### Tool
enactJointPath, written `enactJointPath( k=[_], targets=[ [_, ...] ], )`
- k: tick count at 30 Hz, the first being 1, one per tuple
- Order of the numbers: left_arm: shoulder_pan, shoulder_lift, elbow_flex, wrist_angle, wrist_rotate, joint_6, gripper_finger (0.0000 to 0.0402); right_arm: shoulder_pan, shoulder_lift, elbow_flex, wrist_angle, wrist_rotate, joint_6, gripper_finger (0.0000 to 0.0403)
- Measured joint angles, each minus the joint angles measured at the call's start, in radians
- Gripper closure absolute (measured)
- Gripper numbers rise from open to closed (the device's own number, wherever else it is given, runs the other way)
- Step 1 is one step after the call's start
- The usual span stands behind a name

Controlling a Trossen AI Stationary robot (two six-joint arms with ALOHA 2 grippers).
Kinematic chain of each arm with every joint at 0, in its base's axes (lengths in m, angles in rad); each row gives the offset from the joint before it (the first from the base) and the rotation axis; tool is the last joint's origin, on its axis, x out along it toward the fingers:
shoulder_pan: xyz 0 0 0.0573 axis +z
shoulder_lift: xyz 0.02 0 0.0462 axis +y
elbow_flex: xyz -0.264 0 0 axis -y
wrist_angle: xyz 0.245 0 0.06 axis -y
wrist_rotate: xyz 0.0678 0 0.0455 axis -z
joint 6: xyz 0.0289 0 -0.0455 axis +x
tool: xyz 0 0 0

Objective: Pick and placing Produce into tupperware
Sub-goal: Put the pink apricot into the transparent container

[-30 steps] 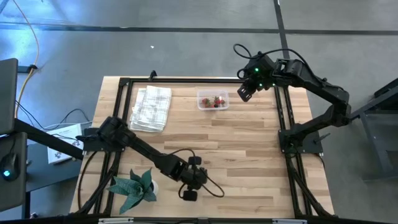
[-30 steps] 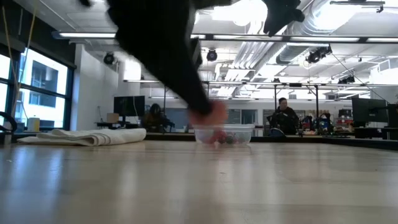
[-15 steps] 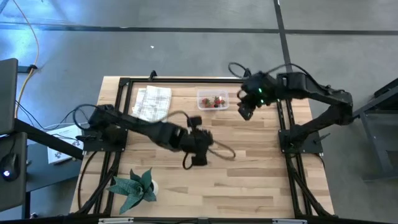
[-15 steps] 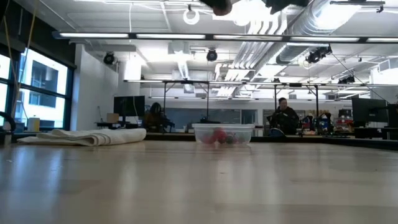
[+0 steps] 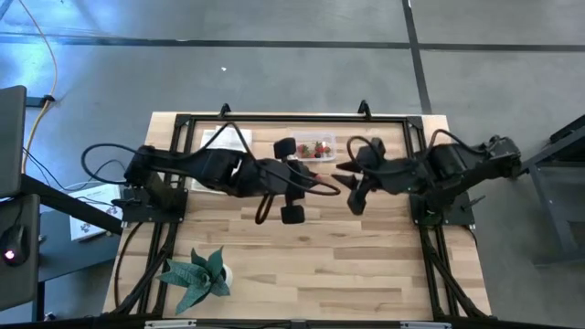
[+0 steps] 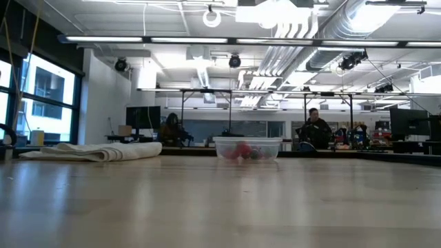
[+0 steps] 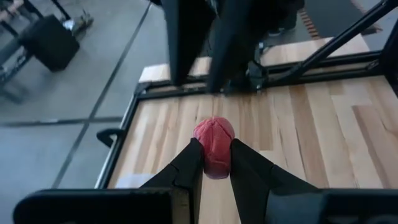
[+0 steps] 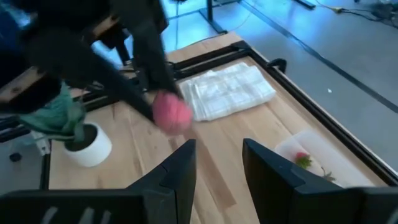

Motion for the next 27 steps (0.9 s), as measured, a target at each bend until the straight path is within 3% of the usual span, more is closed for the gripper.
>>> enactJointPath(
  k=[8,13,27],
  targets=[
    [0.001,0.001,0.024,0.0,0.0,0.048,0.0341,0.038,0.001,0.0,0.022,-0.004,-0.036,0.0281],
    [0.001,0.001,0.024,0.001,0.0,0.054,0.0341,0.039,0.02,0.0,0.107,-0.088,-0.1,0.0281],
    [0.002,0.001,0.024,0.001,-0.007,0.056,0.0341,-0.016,0.044,-0.001,0.134,-0.143,-0.183,0.0281]
  ],
)
